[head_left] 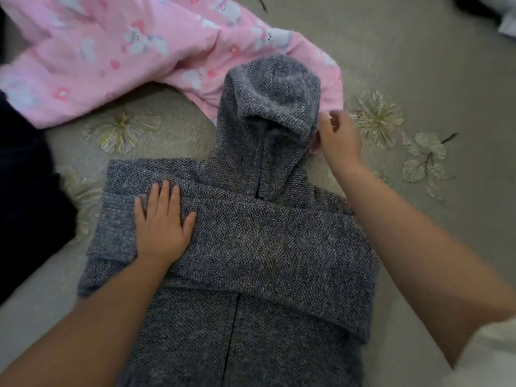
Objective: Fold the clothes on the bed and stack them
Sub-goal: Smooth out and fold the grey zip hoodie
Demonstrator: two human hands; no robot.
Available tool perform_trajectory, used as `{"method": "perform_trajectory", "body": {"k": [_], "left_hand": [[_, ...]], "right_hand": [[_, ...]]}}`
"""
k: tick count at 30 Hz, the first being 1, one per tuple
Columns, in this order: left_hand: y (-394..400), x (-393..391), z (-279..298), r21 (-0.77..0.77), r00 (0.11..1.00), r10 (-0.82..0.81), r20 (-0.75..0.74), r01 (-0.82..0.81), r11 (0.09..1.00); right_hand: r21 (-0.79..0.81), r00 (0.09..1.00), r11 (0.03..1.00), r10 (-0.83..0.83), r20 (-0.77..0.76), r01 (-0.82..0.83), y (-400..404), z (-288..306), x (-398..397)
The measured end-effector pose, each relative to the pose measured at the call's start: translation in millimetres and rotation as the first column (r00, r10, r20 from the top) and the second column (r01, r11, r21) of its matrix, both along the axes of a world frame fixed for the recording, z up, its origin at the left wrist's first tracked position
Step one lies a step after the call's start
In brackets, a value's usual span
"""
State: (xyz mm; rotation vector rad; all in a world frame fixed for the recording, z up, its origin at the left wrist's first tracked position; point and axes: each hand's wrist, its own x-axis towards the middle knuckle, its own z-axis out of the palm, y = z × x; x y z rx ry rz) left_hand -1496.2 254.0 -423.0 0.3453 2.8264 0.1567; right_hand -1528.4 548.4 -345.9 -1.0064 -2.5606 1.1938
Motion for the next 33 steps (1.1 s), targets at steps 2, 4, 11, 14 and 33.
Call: {"method": "perform_trajectory", "body": {"k": [2, 4, 11, 14, 33], "left_hand": [[-1, -1, -4, -0.031, 1.0, -0.013, -0.018, 0.012, 0.999], [-2, -3, -6, -0.039, 0.999, -0.03, -0.031, 0.029, 0.999], [-1, -6, -11, -0.048, 0.997, -0.051, -0.052, 0.049, 0.998], [-1, -7, -12, -0.03, 0.998, -0.046, -0.051, 0.045, 0.999], [-54, 151, 17, -0.097, 0.839, -0.458, 0.293, 0.502, 0.859]], "right_hand": [[-0.104, 0.994, 0.988, -0.109, 0.025, 0.111, -2, -3, -26], [-0.087, 0.985, 0.986, -0.131, 0.11, 0.141, 0, -11, -42], [-0.329, 0.999, 0.944, -0.043, -0.029, 0.031, -13, -9, -37], [-0.285, 0.975, 0.934, 0.188, -0.117, -0.214, -25, 6, 11], [0.176, 0.472, 0.46, 0.675, 0.567, -0.87, -149, -59, 294]]}}
